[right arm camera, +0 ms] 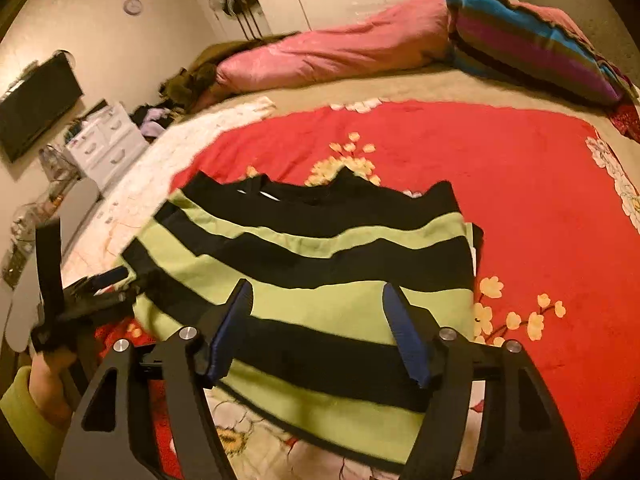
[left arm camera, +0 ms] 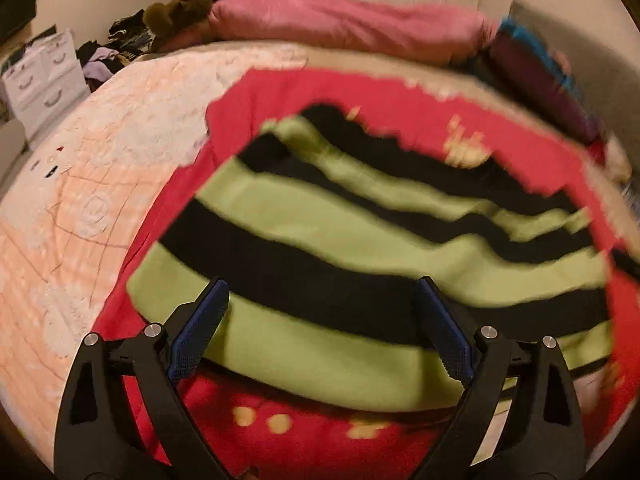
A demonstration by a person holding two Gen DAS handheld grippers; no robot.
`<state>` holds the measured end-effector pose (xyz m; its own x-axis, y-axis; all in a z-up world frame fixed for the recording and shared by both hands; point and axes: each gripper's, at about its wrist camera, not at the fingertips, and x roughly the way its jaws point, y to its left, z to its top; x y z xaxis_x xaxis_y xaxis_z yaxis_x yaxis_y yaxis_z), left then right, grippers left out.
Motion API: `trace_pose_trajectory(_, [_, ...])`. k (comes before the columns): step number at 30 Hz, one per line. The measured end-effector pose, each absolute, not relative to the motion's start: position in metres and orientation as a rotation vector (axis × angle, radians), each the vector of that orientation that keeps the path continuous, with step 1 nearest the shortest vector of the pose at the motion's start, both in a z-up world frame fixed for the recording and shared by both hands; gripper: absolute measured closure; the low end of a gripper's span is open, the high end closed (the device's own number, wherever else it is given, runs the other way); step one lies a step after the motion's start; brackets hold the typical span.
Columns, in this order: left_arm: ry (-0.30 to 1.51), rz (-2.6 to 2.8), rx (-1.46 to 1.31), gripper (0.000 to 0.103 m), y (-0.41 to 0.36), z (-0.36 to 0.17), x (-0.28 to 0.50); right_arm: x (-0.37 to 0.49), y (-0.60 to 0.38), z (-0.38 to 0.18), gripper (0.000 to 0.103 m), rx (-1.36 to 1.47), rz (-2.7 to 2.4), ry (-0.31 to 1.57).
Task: Fold small clothes
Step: 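Open both grippers and withdraw above the folded sweater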
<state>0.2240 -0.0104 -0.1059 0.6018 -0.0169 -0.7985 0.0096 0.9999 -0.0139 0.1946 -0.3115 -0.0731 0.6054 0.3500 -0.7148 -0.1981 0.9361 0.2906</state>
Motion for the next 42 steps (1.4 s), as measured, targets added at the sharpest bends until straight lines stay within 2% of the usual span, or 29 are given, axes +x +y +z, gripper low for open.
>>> trace_pose_trajectory(6, [0.960,-0.015,-0.035,0.015,-0.002,-0.118,0.222,0.215,-0.316,-0.117,0.037,0.206,0.239,1.021])
trace_pose_trajectory(10, [0.962,-0.020,-0.010,0.014,-0.005,-0.124,0.219,0.210,-0.318,-0.129,0.037,0.210,0.231,1.031])
trace_pose_trajectory(13, [0.955,-0.023,-0.005,0.014,-0.006,-0.123,0.217,0.207,-0.319,-0.126,0.034,0.225,0.236,1.019])
trace_pose_trajectory(24, [0.934,-0.035,-0.009,0.012,-0.006,-0.116,0.213,0.177,-0.335,-0.090,0.008,0.254,0.218,0.895])
trace_pose_trajectory(29, [0.916,-0.029,-0.022,0.010,-0.004,-0.110,0.211,0.168,-0.338,-0.074,0.005,0.250,0.212,0.849])
trace_pose_trajectory(42, [0.813,0.013,-0.059,0.010,0.016,-0.087,0.204,0.162,-0.313,-0.055,0.005,0.215,0.228,0.810])
